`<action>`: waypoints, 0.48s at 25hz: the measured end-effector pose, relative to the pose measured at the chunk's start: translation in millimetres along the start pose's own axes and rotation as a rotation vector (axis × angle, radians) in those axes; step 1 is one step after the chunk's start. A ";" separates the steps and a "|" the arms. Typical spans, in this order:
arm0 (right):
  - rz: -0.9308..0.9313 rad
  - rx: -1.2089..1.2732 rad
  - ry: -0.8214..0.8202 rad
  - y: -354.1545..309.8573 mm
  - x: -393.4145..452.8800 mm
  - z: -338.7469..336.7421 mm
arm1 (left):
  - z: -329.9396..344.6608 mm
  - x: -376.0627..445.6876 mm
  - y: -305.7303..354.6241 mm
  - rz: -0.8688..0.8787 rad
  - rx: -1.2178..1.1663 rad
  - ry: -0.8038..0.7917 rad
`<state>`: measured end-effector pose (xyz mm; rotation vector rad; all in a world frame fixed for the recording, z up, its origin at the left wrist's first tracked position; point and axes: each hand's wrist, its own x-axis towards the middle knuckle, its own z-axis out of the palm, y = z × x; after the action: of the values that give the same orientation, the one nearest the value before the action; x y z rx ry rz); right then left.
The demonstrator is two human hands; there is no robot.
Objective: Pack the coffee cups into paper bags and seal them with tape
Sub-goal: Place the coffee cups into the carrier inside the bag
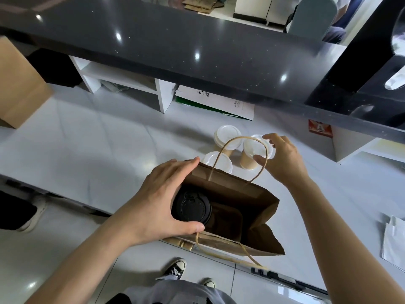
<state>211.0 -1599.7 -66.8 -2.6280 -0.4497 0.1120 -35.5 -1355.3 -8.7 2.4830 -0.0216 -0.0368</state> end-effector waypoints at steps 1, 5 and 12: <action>0.004 -0.024 -0.024 -0.8 3.3 2.0 | -0.2 -0.6 0.2 -0.006 0.000 0.000; 0.044 -0.088 -0.151 -5.1 15.7 6.8 | -0.7 -3.0 -0.2 -0.016 0.011 -0.001; 0.076 -0.094 -0.158 -5.8 19.5 13.0 | -0.4 -5.4 -2.3 -0.027 0.022 -0.023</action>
<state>225.6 -1582.7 -75.6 -2.7414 -0.4163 0.3323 -40.9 -1353.1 -9.7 2.5052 0.0012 -0.0770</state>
